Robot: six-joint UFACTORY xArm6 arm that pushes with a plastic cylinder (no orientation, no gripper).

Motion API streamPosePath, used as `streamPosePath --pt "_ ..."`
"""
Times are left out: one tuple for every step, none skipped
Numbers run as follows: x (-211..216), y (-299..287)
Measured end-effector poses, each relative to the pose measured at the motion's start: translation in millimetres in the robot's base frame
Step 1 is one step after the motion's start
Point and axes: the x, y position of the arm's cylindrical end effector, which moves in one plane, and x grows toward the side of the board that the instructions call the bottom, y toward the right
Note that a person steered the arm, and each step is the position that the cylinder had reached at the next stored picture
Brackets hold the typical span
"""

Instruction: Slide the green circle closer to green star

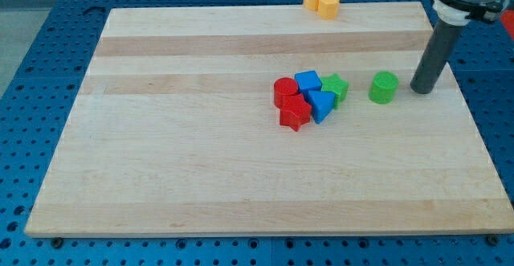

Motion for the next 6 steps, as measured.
streamPosePath --pt "13.2 -3.4" --pt "23.1 -8.8" --pt "23.8 -8.9" --pt "23.8 3.5" --pt "8.8 26.3" --pt "-16.4 22.5"
